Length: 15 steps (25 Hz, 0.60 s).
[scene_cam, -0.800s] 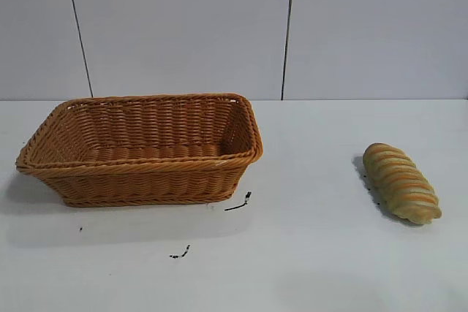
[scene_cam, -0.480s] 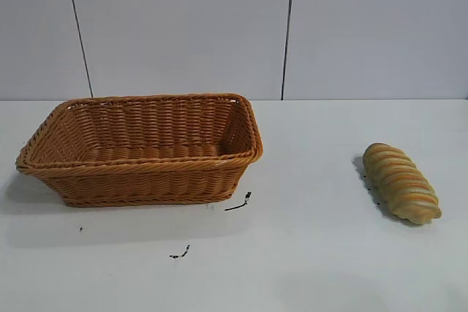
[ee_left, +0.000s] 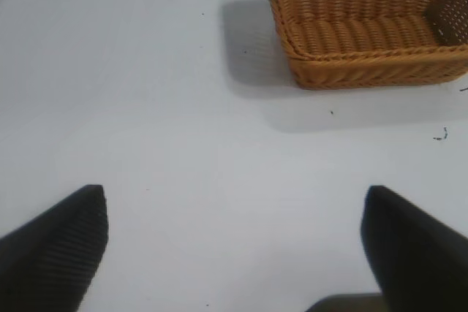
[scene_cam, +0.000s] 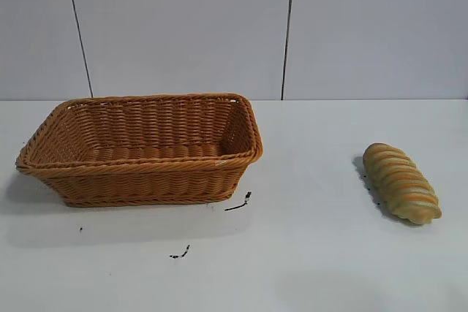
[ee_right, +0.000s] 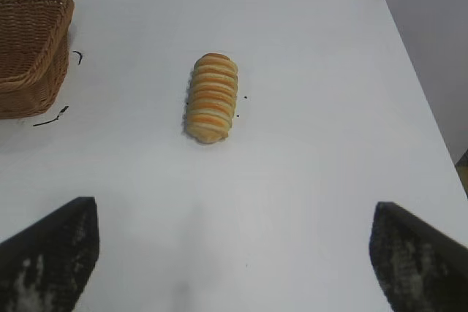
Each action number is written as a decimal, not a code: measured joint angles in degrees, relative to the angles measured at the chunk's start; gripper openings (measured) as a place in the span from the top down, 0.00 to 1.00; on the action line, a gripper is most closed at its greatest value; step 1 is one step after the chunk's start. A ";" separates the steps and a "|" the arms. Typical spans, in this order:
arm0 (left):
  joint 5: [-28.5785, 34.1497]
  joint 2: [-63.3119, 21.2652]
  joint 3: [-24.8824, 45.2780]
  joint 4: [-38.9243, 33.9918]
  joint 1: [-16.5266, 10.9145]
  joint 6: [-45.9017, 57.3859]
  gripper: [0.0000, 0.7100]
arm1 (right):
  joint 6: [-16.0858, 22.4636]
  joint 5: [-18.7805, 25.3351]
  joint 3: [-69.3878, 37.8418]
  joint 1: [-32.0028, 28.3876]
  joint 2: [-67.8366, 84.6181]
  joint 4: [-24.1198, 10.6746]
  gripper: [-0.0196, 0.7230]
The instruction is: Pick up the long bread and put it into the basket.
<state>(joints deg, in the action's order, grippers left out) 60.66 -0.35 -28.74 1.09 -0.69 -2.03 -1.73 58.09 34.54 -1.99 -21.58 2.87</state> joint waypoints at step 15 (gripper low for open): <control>0.00 0.00 0.00 0.00 0.00 0.00 0.02 | 1.25 -1.60 22.81 0.00 -56.64 0.71 0.04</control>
<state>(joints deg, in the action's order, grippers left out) 60.66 -0.35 -28.74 1.09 -0.69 -2.03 -0.48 56.49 57.34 -1.99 -78.23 3.58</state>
